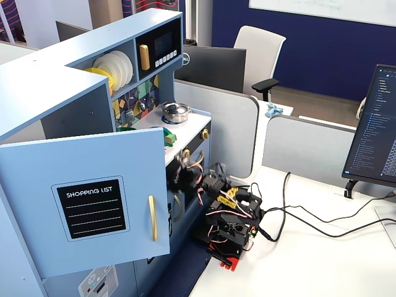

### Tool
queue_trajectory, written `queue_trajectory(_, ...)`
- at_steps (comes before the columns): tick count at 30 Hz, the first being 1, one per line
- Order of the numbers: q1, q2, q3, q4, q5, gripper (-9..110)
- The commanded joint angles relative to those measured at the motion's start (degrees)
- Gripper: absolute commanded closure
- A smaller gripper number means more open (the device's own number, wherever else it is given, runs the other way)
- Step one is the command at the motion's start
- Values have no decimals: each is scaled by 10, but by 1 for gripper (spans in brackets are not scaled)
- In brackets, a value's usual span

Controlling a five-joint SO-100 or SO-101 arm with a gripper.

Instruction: Pick up the green pineapple from the left cabinet and place it in the green recipient

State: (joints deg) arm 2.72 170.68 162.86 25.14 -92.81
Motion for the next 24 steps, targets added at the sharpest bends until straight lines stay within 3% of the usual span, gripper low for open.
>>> queue_trajectory(1,-2,76,76,77,19,77)
queue_trajectory(3,8,105,88,173,11,82)
queue_trajectory(10,-27,113,88,410,140,93)
queue_trajectory(12,-26,113,88,487,22,93)
queue_trajectory(14,-20,113,88,500,68,93)
queue_trajectory(24,-13,113,89,627,61,92)
